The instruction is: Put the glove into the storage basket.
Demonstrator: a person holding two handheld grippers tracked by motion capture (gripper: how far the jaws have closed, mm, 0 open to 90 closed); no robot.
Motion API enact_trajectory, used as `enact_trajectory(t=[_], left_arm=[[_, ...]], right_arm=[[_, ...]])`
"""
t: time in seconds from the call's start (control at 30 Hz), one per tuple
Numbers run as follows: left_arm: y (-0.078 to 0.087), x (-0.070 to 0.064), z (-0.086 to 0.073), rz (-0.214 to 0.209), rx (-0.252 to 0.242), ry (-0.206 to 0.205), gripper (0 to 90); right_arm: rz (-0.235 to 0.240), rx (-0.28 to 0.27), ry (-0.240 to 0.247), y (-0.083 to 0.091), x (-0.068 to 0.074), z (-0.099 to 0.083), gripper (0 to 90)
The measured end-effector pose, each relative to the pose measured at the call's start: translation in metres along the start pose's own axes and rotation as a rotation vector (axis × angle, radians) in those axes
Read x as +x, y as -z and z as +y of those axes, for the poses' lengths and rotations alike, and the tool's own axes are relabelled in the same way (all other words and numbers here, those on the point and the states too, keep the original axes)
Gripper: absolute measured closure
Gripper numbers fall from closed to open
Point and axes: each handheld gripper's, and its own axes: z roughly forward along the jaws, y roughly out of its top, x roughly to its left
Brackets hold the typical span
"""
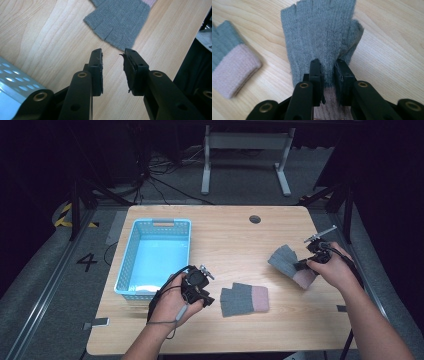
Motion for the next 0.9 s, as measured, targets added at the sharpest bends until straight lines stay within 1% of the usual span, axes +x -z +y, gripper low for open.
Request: enact_trajectory(t=[0.33, 0.43, 0.63, 0.7, 0.9], left_arm=[[0.0, 0.0, 0.0, -0.009, -0.001, 0.0, 69.2], [0.001, 0.0, 0.0, -0.013, -0.002, 0.0, 69.2], [0.0, -0.001, 0.0, -0.014, -0.002, 0.001, 69.1], [0.001, -0.001, 0.0, -0.01, -0.002, 0.001, 69.1], [0.002, -0.001, -0.002, -0.008, -0.003, 0.005, 68.9]], right_arm=[[0.017, -0.036, 0.029, 0.02, 0.012, 0.0, 77.9], [0.024, -0.04, 0.049, 0.024, 0.017, 0.001, 77.9], [0.048, -0.043, 0.092, 0.029, 0.032, 0.003, 77.8], [0.065, -0.041, 0.106, 0.03, 0.037, 0.003, 77.8], [0.097, -0.046, 0.161, 0.031, 0.054, 0.006, 77.6]])
